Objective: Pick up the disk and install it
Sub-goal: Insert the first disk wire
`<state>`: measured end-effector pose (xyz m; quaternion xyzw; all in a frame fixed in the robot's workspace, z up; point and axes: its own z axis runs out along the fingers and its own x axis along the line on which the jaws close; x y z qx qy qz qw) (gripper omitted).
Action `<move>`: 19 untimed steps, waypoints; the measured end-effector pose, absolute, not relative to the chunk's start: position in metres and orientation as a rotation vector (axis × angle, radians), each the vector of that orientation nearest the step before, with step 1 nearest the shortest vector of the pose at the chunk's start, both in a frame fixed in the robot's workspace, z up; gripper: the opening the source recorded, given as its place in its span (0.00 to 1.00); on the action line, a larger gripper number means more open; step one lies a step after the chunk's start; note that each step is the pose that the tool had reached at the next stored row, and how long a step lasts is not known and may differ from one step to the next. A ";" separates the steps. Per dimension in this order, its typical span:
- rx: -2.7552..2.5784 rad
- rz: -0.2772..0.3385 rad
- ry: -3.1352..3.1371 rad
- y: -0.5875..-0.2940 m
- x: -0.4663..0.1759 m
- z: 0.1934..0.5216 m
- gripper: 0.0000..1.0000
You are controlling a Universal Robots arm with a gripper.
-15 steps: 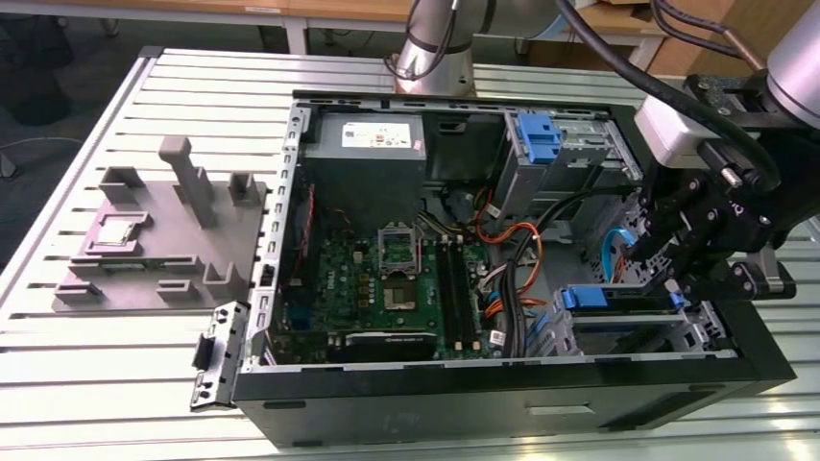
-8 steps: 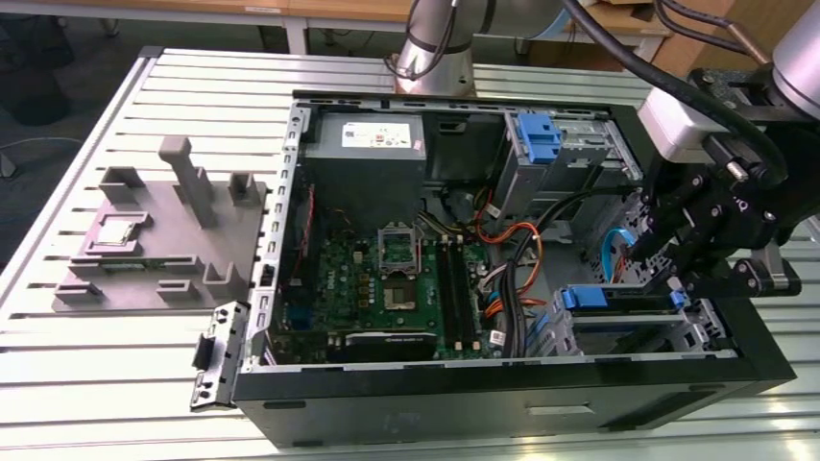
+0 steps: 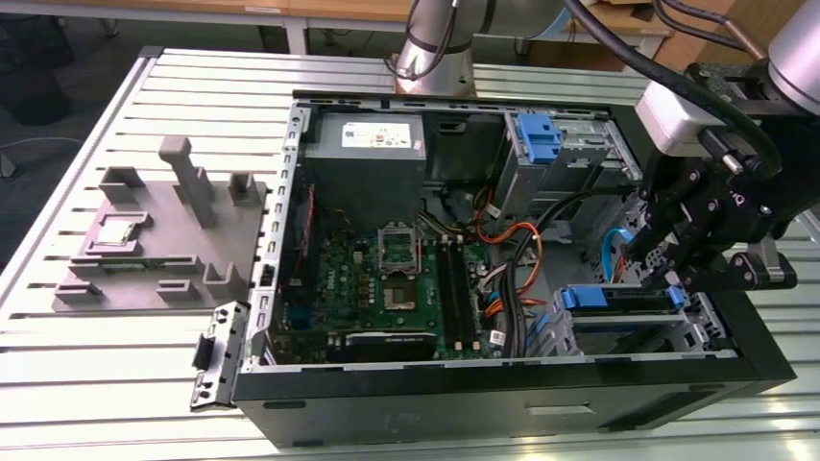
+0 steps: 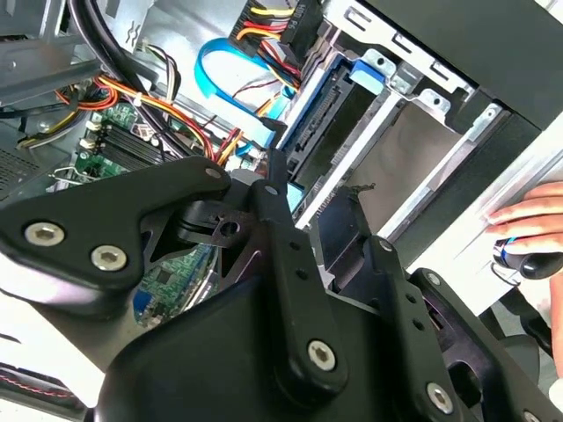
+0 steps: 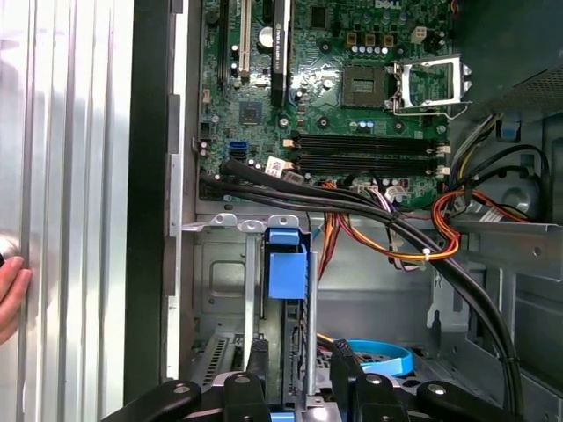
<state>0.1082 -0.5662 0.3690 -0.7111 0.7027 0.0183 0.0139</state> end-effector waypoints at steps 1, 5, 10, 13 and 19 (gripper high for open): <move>-2.212 0.062 2.186 -0.566 0.108 0.369 0.42; -2.210 0.066 2.184 -0.565 0.108 0.369 0.42; -2.209 0.068 2.183 -0.564 0.108 0.369 0.42; -2.209 0.068 2.183 -0.564 0.108 0.371 0.42; -2.209 0.067 2.184 -0.559 0.108 0.371 0.42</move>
